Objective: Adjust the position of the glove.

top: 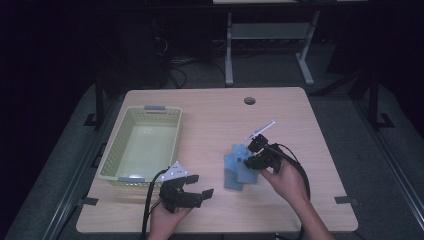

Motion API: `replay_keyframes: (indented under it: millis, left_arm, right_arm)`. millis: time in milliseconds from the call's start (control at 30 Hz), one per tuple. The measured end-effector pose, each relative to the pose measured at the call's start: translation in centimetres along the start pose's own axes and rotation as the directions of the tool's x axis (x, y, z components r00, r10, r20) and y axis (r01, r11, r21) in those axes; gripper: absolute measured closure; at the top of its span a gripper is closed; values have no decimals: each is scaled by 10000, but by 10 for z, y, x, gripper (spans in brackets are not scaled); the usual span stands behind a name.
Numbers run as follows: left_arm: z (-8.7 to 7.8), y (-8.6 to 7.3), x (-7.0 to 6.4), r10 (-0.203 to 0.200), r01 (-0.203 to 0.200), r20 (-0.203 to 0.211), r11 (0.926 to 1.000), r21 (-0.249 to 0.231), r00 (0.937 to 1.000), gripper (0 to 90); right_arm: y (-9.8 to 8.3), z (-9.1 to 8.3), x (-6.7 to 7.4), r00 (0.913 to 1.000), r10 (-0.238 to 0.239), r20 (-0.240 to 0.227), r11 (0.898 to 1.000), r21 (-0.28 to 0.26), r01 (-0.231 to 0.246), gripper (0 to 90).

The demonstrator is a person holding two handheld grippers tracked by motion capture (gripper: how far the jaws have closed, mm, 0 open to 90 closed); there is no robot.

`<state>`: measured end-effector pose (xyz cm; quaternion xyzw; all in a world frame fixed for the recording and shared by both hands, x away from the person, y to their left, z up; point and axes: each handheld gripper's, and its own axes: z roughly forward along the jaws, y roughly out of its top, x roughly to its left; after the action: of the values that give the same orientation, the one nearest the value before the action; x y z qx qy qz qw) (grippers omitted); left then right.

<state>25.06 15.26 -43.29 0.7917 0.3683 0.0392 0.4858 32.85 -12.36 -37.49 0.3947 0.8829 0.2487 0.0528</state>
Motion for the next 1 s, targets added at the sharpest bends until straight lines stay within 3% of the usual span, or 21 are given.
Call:
replay_keyframes:
  millis: [267,533,667,1000]
  left_arm:
    - [-1,0,1,-137,137,-7,9999,-22,9999,223]
    - [-1,0,0,-84,84,-12,9999,-67,10000,225]
    - [-1,0,1,-45,45,-22,10000,-39,10000,225]
    - [-1,-1,1,-49,49,-19,10000,-4,10000,227]
  right_arm:
    - [3,20,8,9991,273,-319,9996,-50,-275,807]
    - [5,32,14,9990,276,-351,9996,99,-272,808]
    - [5,36,12,9974,587,-419,9983,-14,-588,808]
    - [1,57,11,9956,937,69,9954,172,-938,774]
